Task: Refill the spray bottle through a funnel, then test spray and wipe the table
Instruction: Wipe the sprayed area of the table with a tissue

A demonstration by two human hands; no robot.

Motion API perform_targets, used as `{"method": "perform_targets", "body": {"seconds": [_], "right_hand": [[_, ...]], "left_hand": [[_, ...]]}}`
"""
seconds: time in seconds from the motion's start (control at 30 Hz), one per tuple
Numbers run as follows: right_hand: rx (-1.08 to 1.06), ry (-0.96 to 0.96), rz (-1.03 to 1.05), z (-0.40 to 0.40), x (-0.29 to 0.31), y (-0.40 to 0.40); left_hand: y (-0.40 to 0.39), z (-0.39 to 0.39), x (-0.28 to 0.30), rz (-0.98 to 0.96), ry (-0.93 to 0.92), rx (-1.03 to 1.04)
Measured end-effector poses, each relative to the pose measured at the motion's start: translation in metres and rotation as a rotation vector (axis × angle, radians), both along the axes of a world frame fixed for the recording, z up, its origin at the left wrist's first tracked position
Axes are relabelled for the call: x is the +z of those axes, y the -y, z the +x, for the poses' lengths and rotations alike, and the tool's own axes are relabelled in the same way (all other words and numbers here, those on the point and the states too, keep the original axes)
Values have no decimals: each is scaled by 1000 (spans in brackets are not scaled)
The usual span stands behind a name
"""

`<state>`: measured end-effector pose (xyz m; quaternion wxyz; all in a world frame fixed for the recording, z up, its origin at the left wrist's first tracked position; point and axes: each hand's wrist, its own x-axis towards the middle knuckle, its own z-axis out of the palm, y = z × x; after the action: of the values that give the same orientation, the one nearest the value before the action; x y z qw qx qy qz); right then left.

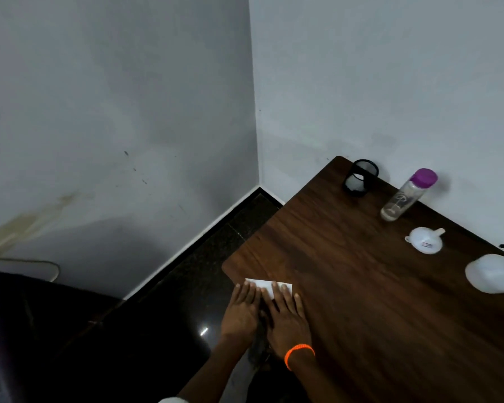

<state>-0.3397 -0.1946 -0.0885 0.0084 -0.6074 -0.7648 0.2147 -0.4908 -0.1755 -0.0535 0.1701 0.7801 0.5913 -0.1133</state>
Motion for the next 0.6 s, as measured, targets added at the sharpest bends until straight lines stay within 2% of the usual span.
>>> {"method": "perform_targets", "body": {"seconds": [0.2, 0.47, 0.6], "right_hand": [[-117, 9, 1, 38, -4, -23], [-298, 16, 18, 72, -18, -95], [-367, 26, 29, 96, -24, -139]], "left_hand": [[-43, 43, -5, -53, -16, -73], [-140, 86, -7, 41, -30, -262], [-190, 113, -15, 85, 44, -299]]}}
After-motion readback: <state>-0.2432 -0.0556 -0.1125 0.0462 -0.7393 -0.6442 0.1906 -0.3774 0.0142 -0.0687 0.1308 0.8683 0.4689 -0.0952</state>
